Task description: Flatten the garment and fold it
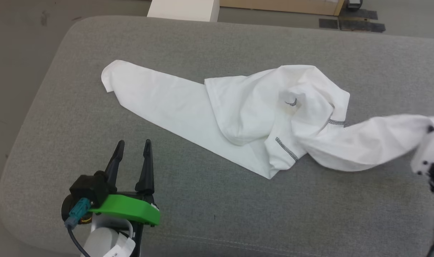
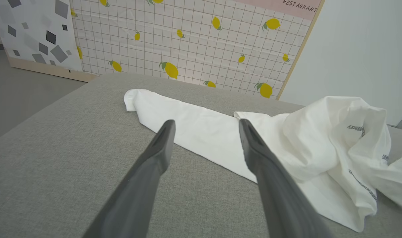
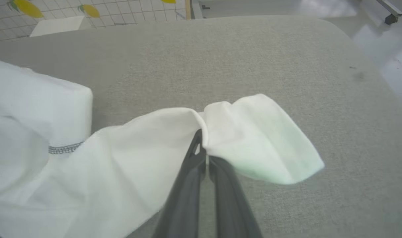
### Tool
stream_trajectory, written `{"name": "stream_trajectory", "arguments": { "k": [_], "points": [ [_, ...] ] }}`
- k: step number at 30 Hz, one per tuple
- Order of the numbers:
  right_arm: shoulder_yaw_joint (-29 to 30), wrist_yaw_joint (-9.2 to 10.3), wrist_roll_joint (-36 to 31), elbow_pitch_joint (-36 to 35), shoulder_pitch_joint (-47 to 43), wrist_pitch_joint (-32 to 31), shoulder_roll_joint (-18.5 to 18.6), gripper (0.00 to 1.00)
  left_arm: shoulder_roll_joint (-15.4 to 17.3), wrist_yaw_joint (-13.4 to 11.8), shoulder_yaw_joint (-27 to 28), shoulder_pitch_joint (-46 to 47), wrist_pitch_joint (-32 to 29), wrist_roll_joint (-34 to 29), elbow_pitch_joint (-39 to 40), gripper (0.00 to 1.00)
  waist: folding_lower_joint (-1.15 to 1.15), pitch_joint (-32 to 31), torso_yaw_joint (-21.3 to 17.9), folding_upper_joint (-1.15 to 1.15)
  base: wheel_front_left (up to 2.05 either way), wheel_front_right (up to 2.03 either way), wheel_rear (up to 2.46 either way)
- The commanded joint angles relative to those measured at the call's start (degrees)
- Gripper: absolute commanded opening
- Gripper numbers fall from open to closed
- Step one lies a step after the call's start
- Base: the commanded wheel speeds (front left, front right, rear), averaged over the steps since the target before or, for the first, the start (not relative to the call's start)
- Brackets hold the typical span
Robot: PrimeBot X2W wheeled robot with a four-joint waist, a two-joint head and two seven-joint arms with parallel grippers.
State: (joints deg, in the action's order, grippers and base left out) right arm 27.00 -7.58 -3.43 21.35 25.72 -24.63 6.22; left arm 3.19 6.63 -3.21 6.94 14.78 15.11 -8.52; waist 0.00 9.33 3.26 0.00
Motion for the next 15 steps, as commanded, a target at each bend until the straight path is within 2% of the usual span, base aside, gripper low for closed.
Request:
{"name": "stream_trajectory", "arguments": {
  "k": [1,5,6,7,12,15],
  "points": [
    [1.82,0.09,-1.66,1.37,0.6,0.18,0.31,0.0,-0.23,0.4,-0.11,1.2,0.22,-0.8,0.1,1.0,0.0,0.57,0.51,0.0,0.0,0.0,0.0],
    [9.14,0.09,-8.08,5.38,0.14,0.21,1.84,0.0,-0.26,0.51,-0.27,1.42,0.22,-0.85,0.06,1.0,0.0,1.08,1.06,0.0,0.0,0.0,0.0],
    [10.29,0.09,-9.68,5.73,-0.19,0.73,2.1,0.15,-0.27,0.53,-0.3,1.45,0.22,-0.85,0.03,1.0,0.0,1.11,1.16,0.0,0.0,0.0,0.0],
    [11.19,0.09,-11.32,6.33,-0.68,0.91,2.14,1.0,-0.27,0.55,-0.32,1.47,0.22,-0.84,-0.01,1.0,0.0,1.07,1.23,0.0,0.0,0.0,0.0],
    [10.5,0.09,-11.63,4.67,-1.77,5.73,0.57,1.0,-0.29,0.62,-0.12,1.33,0.22,-0.9,-0.16,1.0,0.0,0.33,1.29,0.0,0.0,0.0,0.0],
    [5.03,0.09,-8.69,0.31,-3.62,10.86,-0.87,1.0,-0.3,0.64,0.02,0.92,0.22,-0.82,-0.07,1.0,0.0,-0.62,1.05,0.0,0.0,0.0,0.0]
  ]
}}
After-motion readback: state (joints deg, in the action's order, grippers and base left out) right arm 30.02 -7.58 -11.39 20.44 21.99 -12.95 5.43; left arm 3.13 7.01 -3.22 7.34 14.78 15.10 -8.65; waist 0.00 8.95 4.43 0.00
